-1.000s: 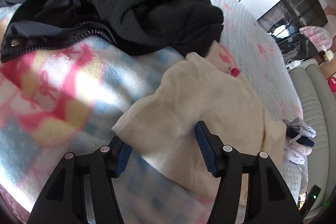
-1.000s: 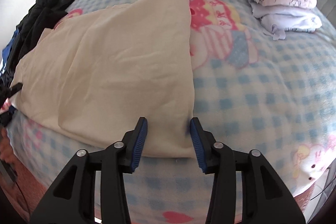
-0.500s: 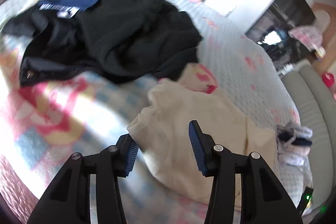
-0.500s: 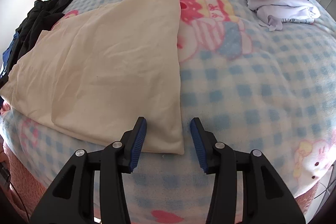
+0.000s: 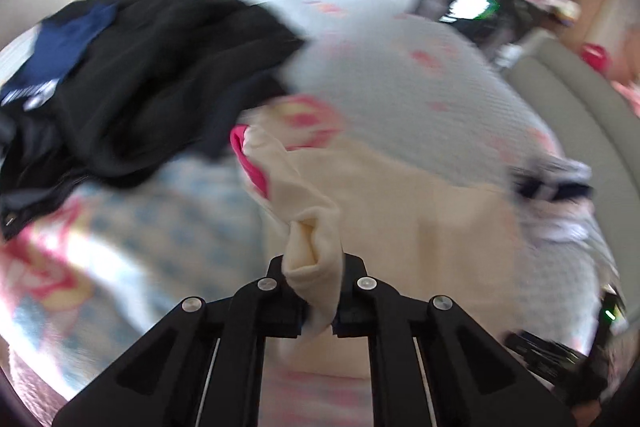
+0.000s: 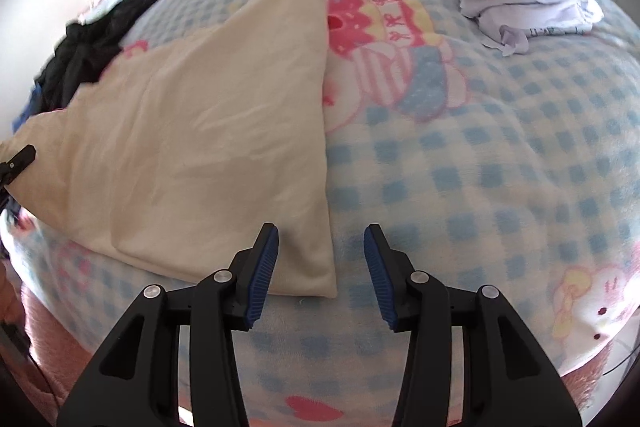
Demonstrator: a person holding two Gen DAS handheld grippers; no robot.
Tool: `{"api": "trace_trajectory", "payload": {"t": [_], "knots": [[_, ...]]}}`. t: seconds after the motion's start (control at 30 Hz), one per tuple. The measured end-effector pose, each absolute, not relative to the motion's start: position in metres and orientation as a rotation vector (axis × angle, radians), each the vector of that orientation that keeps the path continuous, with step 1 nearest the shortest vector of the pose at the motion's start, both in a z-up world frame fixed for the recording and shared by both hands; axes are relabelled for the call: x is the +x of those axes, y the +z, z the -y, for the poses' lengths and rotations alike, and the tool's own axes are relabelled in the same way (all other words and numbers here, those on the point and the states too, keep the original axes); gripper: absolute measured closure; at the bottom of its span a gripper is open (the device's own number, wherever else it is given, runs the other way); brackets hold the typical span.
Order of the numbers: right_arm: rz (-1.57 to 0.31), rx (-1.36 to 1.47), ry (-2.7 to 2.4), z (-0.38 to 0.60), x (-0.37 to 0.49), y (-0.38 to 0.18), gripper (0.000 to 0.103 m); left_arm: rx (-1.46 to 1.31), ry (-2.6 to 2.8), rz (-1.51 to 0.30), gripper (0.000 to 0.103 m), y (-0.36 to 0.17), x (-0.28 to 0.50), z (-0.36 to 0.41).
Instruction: Fold clothes
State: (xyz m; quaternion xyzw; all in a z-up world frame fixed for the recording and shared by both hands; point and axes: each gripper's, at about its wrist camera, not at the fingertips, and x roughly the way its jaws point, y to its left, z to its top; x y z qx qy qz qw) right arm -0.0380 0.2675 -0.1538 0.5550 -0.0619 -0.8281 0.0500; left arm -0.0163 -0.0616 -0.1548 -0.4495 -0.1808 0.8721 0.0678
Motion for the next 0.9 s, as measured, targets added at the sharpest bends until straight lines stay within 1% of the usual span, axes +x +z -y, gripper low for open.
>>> {"api": "trace_trajectory", "payload": {"t": [0.07, 0.17, 0.2, 0.27, 0.33, 0.37, 0.47, 0.5, 0.53, 0.63, 0.7, 0.83, 0.9], "knots": [[0.238, 1.67, -2.551, -0.279, -0.037, -0.147, 0.057, -1.327, 2.539, 0.498, 0.094, -0.149, -0.017, 0.031], [0.208, 1.65, -2.616, -0.287, -0.037, -0.145, 0.057, -1.284, 2.407, 0.431, 0.094, -0.141, -0.019, -0.015], [0.244, 1.65, -2.601, -0.289, -0.036, -0.148, 0.057, -1.27, 2.363, 0.409, 0.094, -0.138, -0.019, -0.03], [0.305, 1.661, -2.578, -0.294, -0.035, -0.151, 0.057, -1.335, 2.275, 0.376, 0.093, -0.156, -0.029, -0.053], [0.325, 1.668, -2.57, -0.299, -0.03, -0.152, 0.057, -1.351, 2.229, 0.423, 0.076, -0.163, -0.027, -0.052], [0.335, 1.66, -2.565, -0.301, -0.029, -0.152, 0.057, -1.357, 2.209, 0.449, 0.073, -0.165, -0.026, -0.05], [0.403, 1.617, -2.53, -0.306, -0.025, -0.147, 0.057, -1.371, 2.146, 0.526, 0.061, -0.173, -0.021, -0.045], [0.431, 1.595, -2.515, -0.306, -0.025, -0.145, 0.057, -1.376, 2.125, 0.551, 0.054, -0.175, -0.02, -0.043], [0.469, 1.559, -2.494, -0.305, -0.024, -0.142, 0.057, -1.346, 2.126, 0.574, 0.051, -0.171, -0.015, -0.037], [0.538, 1.429, -2.448, -0.296, -0.023, -0.131, 0.057, -1.275, 2.187, 0.619, 0.05, -0.158, -0.002, -0.009], [0.488, 1.416, -2.417, -0.28, -0.027, -0.131, 0.045, -1.242, 2.247, 0.641, 0.05, -0.151, 0.005, 0.011], [0.373, 1.484, -2.349, -0.247, -0.038, -0.144, 0.045, -1.329, 2.368, 0.658, 0.05, -0.166, 0.005, 0.043], [0.298, 1.456, -2.338, -0.231, -0.033, -0.142, 0.045, -1.373, 2.387, 0.665, 0.05, -0.175, 0.005, 0.054]]}}
